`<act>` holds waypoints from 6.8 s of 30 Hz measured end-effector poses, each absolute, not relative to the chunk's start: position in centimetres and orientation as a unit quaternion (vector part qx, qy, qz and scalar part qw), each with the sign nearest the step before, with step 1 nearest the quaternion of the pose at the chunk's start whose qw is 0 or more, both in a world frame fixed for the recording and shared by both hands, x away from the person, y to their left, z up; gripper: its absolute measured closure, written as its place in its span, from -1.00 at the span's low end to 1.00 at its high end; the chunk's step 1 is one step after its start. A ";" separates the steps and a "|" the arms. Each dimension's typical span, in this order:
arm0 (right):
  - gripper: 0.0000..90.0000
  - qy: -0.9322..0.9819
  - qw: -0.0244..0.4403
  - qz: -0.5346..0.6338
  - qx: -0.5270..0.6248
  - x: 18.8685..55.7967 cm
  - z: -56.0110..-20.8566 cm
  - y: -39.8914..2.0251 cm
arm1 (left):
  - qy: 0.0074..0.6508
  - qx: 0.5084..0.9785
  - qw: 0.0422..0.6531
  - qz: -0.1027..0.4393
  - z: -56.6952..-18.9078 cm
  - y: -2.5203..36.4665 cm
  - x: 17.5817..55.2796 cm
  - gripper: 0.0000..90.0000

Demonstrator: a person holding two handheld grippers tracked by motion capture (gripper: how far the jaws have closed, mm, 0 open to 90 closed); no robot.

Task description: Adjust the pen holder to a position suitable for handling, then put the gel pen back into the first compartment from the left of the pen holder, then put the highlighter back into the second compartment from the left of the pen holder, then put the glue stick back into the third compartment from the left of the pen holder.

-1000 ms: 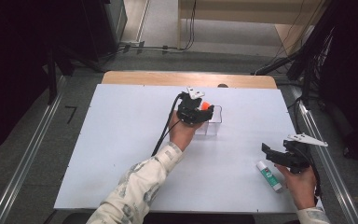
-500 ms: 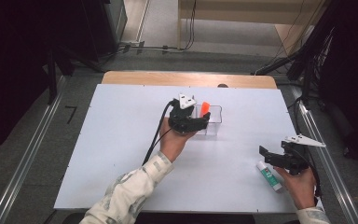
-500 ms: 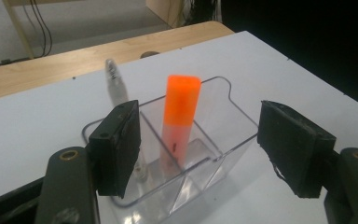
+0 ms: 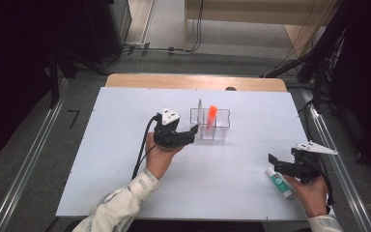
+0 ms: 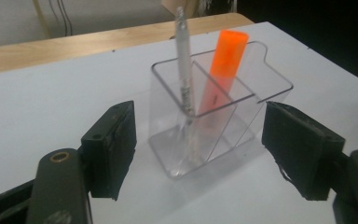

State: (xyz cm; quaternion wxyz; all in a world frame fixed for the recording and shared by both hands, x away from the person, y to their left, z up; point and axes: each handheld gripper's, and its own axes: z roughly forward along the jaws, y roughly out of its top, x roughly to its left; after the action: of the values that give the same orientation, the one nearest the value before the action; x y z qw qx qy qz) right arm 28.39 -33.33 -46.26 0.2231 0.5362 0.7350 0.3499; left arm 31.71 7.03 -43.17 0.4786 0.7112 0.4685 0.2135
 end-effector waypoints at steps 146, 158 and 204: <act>-0.42 0.791 0.190 0.322 0.485 26.2 -49.3 -33.3 | 0.572 0.637 0.443 0.263 -46.5 20.1 26.7 -0.47; -0.21 0.793 0.186 0.315 0.488 26.3 -49.6 -33.1 | 0.572 0.638 0.445 0.261 -46.5 19.9 26.8 -0.47; 0.40 0.799 0.178 0.283 0.499 26.5 -49.8 -32.9 | 0.570 0.639 0.446 0.261 -46.5 19.9 26.8 -0.47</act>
State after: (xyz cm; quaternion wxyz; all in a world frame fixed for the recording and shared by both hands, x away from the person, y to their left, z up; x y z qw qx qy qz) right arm 26.53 -32.85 -49.83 0.1780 0.4992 0.7993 0.2834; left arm 26.81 19.89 -46.45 0.4460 0.6386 0.5703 0.2609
